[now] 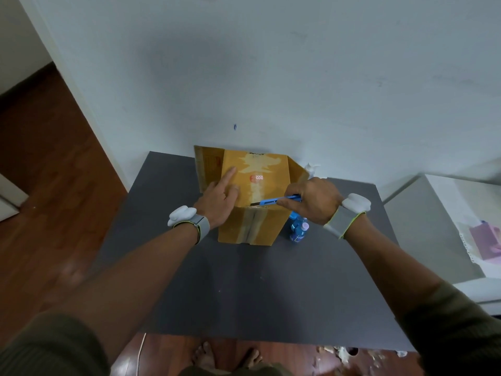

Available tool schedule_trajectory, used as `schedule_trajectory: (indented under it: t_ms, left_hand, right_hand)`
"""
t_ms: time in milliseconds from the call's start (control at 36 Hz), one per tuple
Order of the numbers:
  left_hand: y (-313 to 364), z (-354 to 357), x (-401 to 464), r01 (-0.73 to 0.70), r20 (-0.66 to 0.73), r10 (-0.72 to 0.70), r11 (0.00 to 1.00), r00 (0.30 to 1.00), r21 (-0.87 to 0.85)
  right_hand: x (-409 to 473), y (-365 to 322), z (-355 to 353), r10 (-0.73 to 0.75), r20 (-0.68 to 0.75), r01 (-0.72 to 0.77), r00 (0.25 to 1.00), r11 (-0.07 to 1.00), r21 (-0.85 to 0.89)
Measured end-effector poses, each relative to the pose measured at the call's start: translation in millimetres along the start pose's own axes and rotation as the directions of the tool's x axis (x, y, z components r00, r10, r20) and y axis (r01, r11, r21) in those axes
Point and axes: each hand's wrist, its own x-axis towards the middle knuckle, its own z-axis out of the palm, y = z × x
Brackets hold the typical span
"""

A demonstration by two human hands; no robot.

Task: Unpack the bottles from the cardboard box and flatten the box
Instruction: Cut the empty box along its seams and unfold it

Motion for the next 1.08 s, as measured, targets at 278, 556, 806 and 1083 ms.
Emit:
schedule_trajectory:
  t_ms: [278,556,806,1083]
  left_hand:
    - [1.6,-1.5,0.6,-0.005,0.008,0.005,0.999,1.0,0.05]
    - [2.3,-0.9,-0.6,0.008,0.012,-0.008,0.999,1.0,0.043]
    - [4.0,-0.8,-2.2,0.019,0.018,-0.019,1.0,1.0,-0.001]
    - [6.9,-12.5,2.7,-0.014,0.217,0.061,0.978,0.974,-0.21]
  right_hand:
    - [1.7,0.2,-13.1,-0.053,0.035,0.059,0.998,0.975,-0.214]
    - [3.3,6.1,-13.4,-0.027,0.079,0.041,0.996,0.982,-0.184]
    - [-0.5,20.1,-9.0,0.09,0.081,-0.084,0.993,0.993,-0.079]
    - [-5.2,2.5,27.3,0.445,0.251,-0.498,0.86,0.618,0.608]
